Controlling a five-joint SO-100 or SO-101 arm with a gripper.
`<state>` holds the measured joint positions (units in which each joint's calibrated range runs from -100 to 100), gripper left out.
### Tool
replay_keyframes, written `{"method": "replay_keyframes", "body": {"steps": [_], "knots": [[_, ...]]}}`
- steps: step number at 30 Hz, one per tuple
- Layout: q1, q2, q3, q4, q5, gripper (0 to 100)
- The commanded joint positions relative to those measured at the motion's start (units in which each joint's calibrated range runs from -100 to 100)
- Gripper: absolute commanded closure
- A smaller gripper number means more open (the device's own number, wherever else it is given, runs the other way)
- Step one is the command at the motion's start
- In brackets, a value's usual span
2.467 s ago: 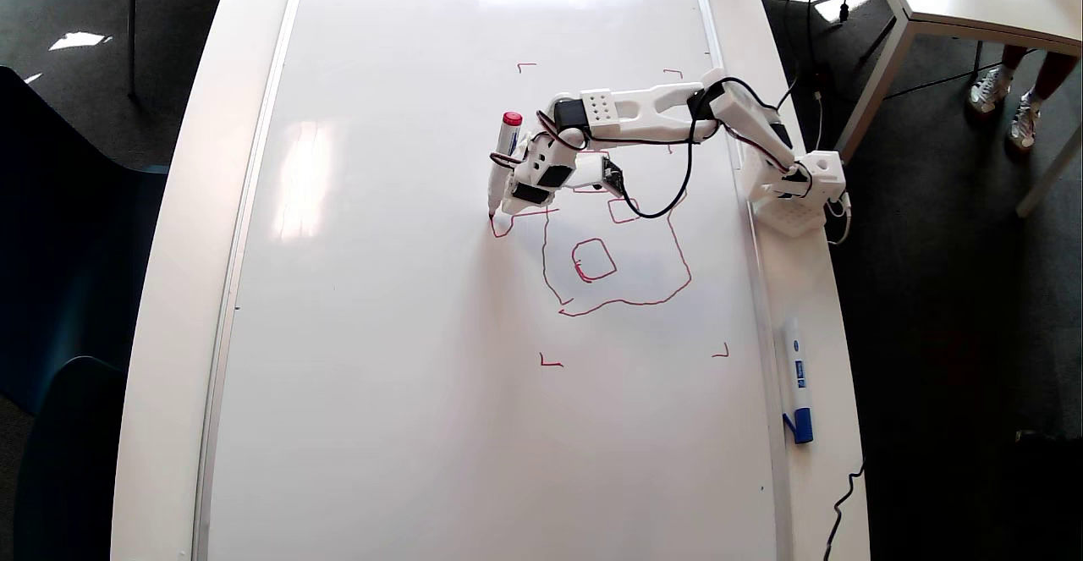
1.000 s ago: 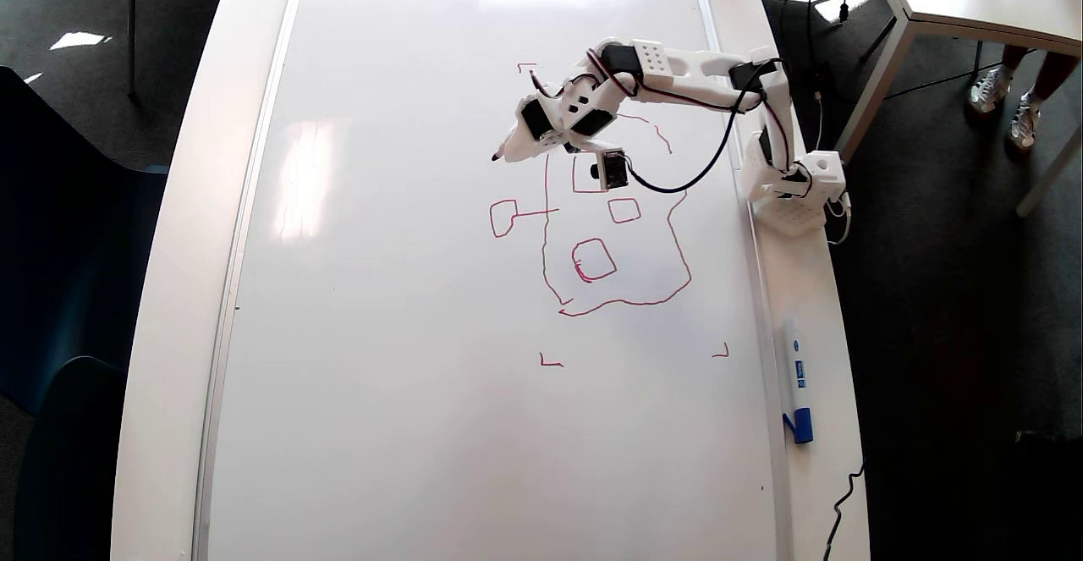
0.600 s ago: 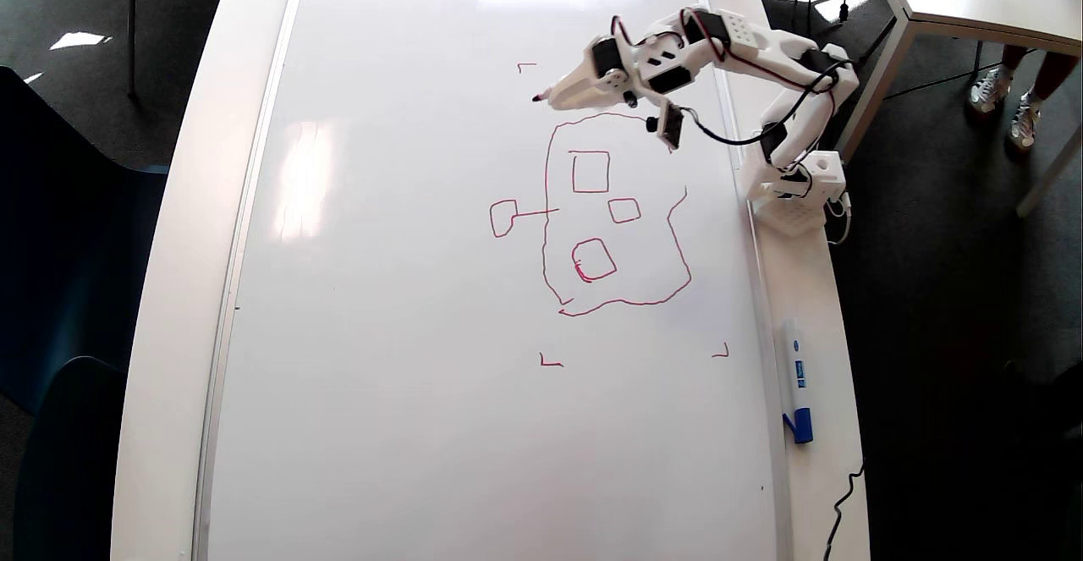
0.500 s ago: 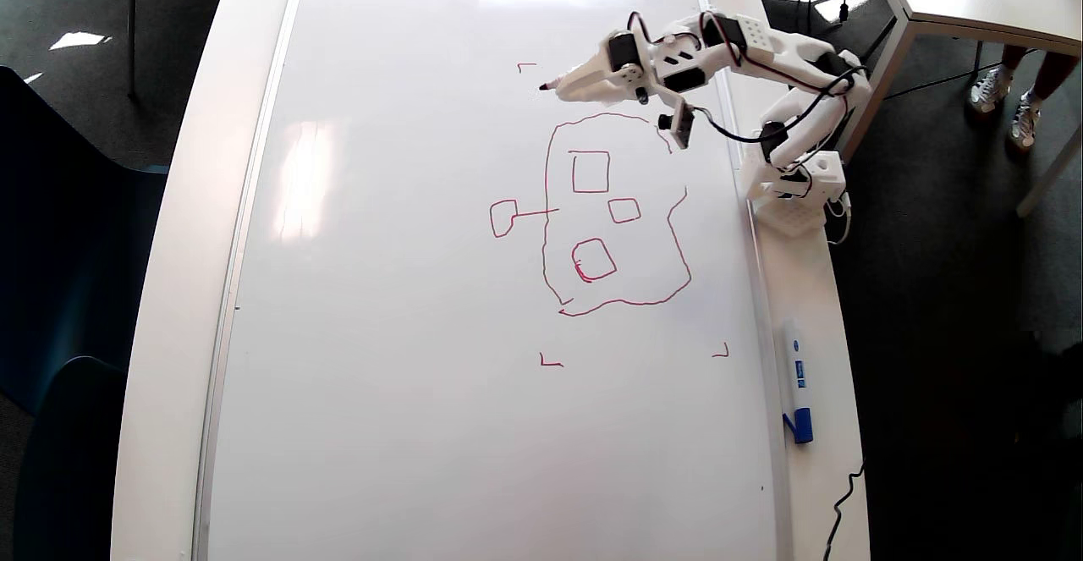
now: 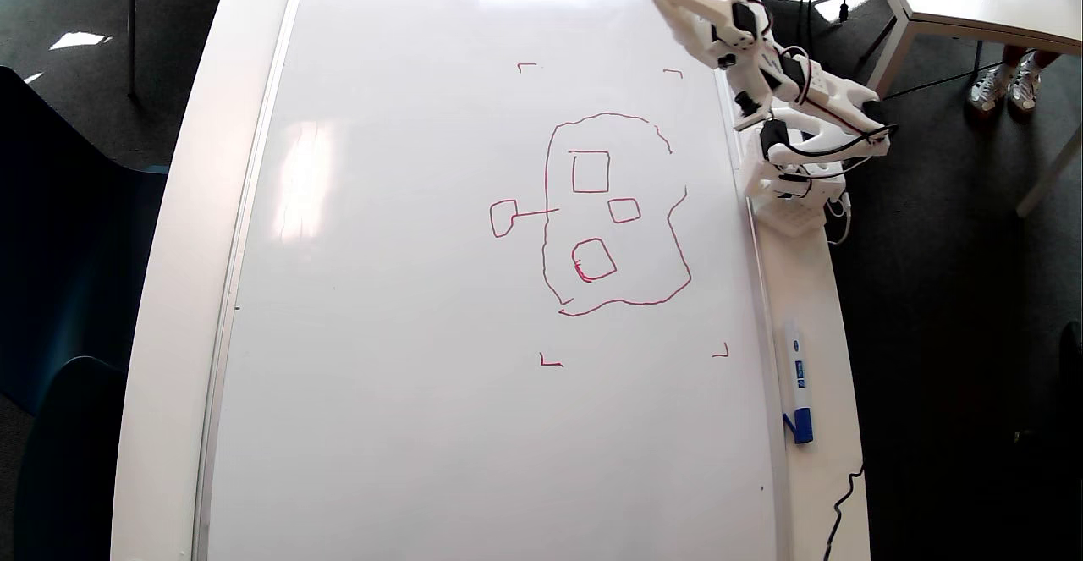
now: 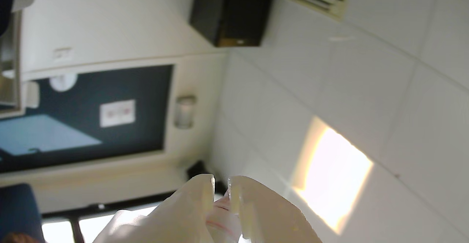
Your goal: Draw on a whiteboard a robot head using a pen attached to the gripper
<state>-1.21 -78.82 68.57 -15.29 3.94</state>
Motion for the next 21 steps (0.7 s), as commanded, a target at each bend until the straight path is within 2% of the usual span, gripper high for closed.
{"method": "replay_keyframes", "body": {"steps": [1, 4, 8, 9, 13, 14, 16, 21], "knots": [[0.51, -12.62, 5.37, -4.09, 0.03, 99], [0.29, -19.92, 9.1, -6.78, 0.08, 99], [0.58, -19.58, 12.64, -21.55, 0.14, 99], [0.58, -19.84, 16.54, -29.63, 0.14, 99], [0.58, -19.92, 25.71, -45.96, 0.14, 99], [0.65, -19.92, 30.16, -53.96, 0.14, 99], [0.65, -19.42, 30.98, -58.39, 0.14, 99], [0.65, -19.92, 30.89, -61.17, 0.14, 99]]}}
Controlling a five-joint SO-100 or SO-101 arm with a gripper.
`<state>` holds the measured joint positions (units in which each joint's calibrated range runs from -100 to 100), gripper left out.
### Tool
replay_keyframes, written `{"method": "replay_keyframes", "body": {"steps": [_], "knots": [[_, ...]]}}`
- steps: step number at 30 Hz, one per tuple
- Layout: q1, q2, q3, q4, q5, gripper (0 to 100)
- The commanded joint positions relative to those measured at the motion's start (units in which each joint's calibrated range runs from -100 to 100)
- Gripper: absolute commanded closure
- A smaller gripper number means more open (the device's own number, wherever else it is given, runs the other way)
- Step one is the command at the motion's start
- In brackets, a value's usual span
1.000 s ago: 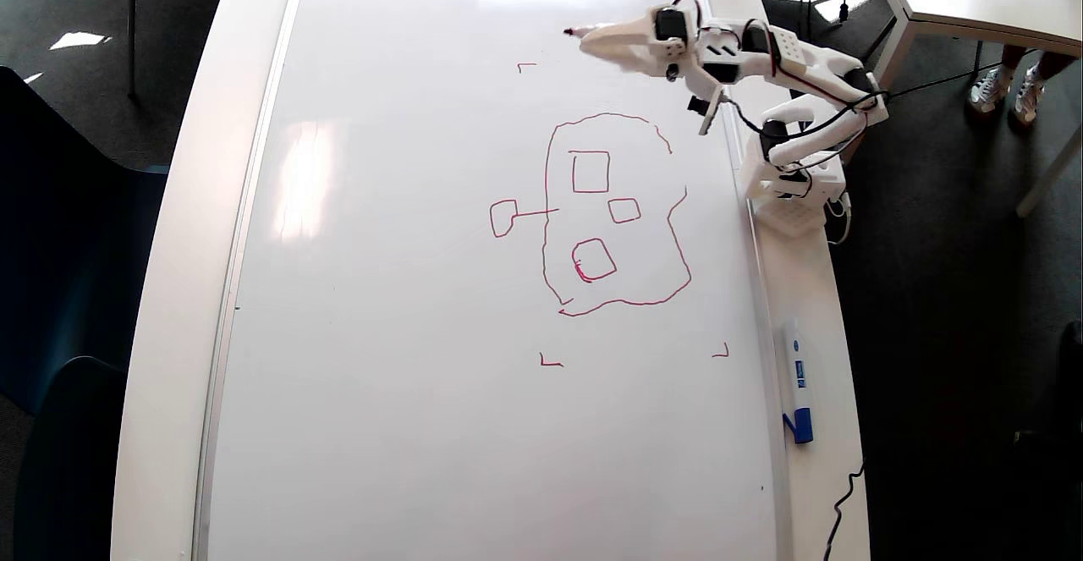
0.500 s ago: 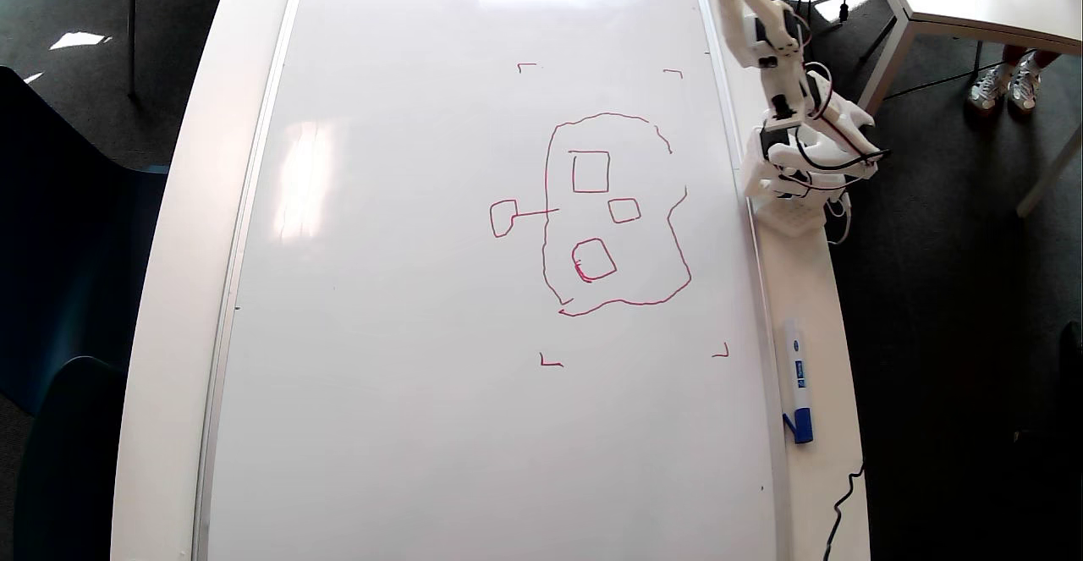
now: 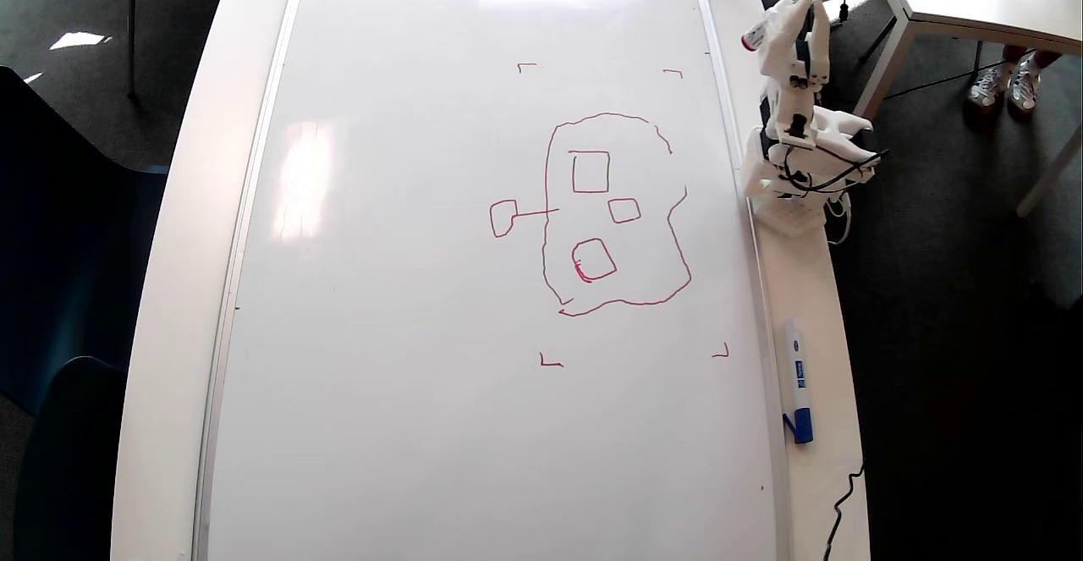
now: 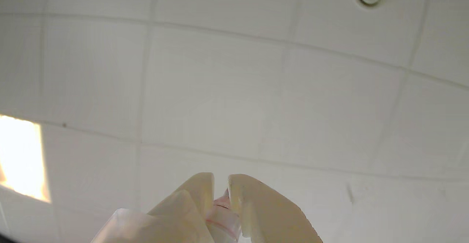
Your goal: Draw on a whiteboard a robot head using a pen attached to the gripper
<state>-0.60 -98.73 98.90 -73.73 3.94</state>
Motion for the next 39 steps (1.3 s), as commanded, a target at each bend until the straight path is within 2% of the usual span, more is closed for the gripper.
{"method": "replay_keyframes", "body": {"steps": [1, 4, 12, 39], "knots": [[0.05, -0.01, 0.55, -4.37, 0.14, 99], [0.05, -0.01, 0.55, -13.32, 0.14, 99], [-0.02, -0.01, 0.55, -24.7, 0.14, 99], [-0.46, -0.01, 0.46, -24.88, 0.08, 99]]}}
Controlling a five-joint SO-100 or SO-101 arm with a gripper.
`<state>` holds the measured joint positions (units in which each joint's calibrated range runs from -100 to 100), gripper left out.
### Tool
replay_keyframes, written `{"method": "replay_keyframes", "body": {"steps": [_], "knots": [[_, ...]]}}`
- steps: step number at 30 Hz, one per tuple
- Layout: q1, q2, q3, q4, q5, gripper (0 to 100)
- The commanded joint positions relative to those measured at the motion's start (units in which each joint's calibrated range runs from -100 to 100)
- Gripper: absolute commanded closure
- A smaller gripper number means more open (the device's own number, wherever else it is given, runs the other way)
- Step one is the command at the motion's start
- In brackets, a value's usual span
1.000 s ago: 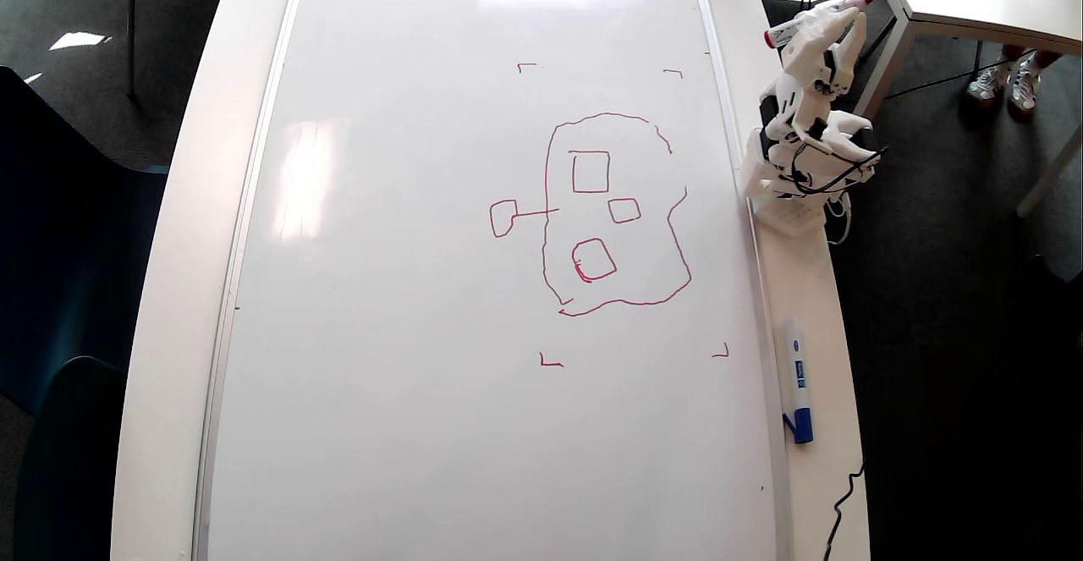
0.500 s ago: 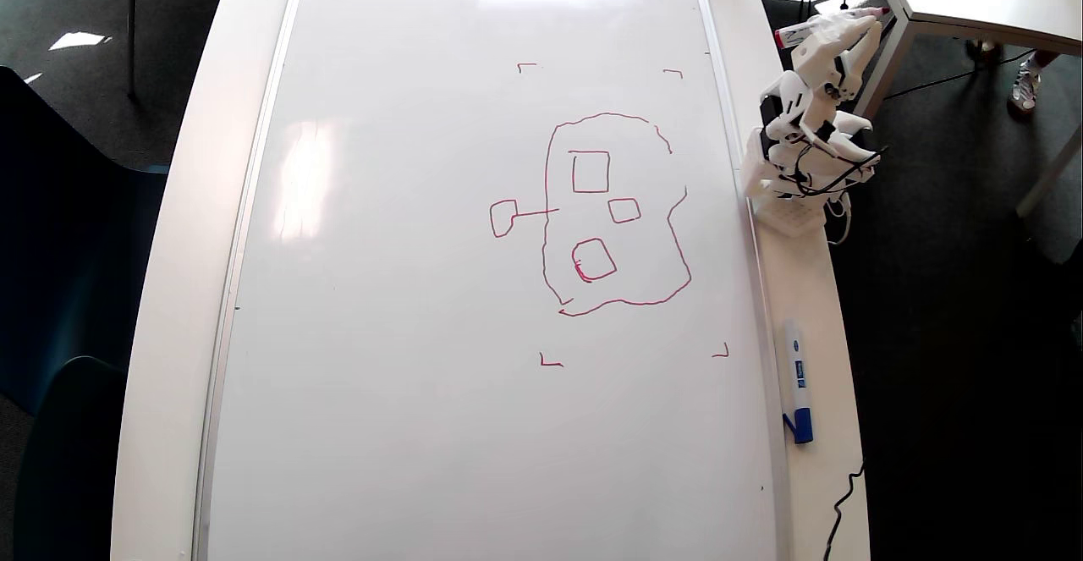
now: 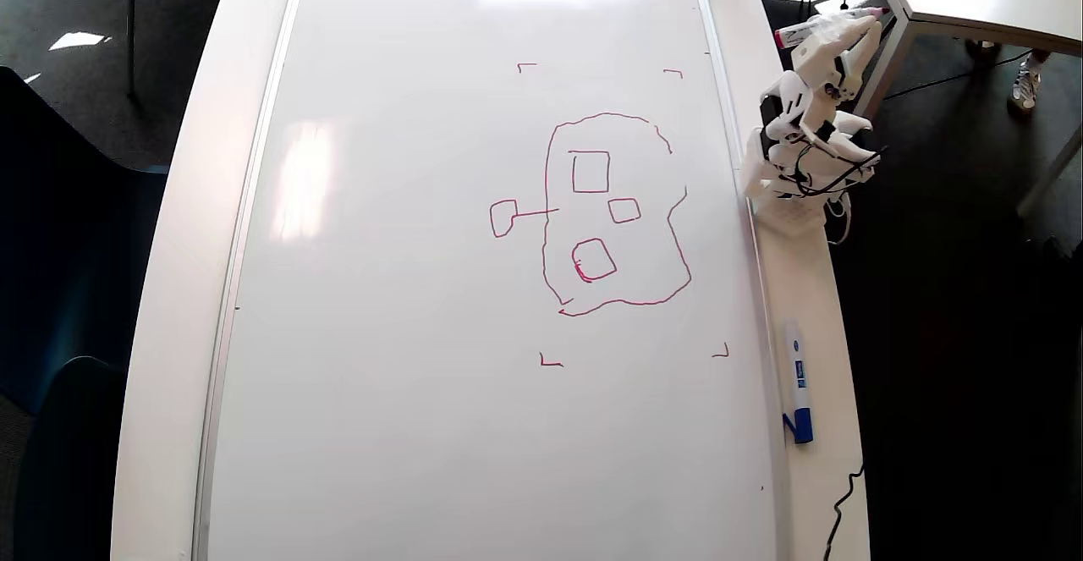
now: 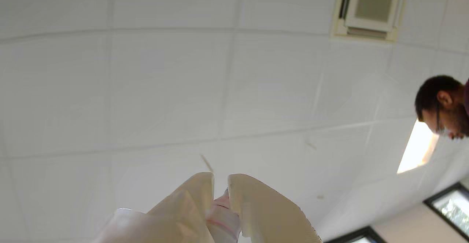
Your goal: Draw on a whiteboard a robot head using a pen attached to the gripper
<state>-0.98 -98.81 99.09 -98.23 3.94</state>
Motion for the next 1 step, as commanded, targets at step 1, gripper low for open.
{"method": "replay_keyframes", "body": {"steps": [1], "knots": [[-0.09, 0.07, 0.28, -0.38, 0.08, 99]]}}
